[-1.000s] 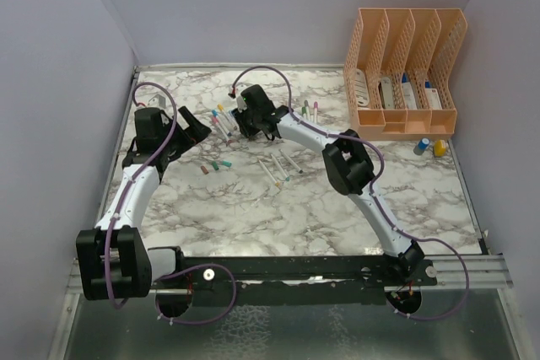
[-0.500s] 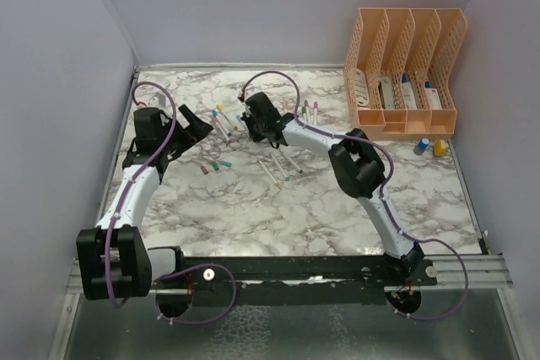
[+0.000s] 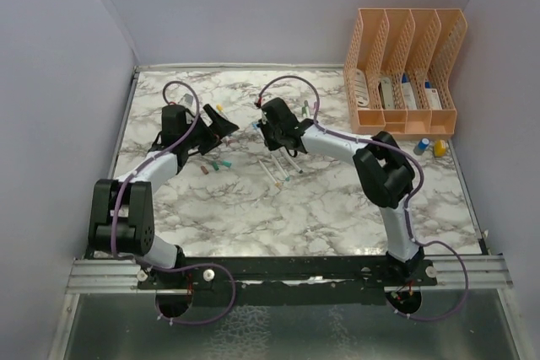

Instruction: Open the pen caps

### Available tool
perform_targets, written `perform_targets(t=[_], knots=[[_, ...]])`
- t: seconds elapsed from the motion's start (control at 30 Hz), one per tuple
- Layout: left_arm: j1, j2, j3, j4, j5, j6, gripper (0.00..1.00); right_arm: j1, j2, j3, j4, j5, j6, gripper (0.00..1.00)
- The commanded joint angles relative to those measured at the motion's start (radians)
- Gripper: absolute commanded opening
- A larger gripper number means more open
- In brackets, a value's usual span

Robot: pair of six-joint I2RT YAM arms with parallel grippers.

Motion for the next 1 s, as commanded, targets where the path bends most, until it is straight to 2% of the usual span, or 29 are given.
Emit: perform_targets(t=[0.0, 0.5, 0.8, 0.97], knots=[[-0.057, 0.079, 0.081, 0.104, 0.041, -0.048, 0.91, 0.000, -0.130, -0.035, 0.032, -0.044, 0.015, 0.01], [-0.113, 0.232, 0.152, 0.220, 0.022, -0.139, 0.82, 0.001, -0.267, -0.151, 0.094, -0.213, 0.047, 0.01], [-0.130, 0.288, 0.165, 0.251, 0.030, -0.152, 0.66, 0.003, -0.318, -0.207, 0.139, -0.275, 0.042, 0.01], [-0.135, 0.293, 0.158, 0.264, 0.031, -0.158, 0.61, 0.004, -0.327, -0.210, 0.150, -0.301, 0.042, 0.01]])
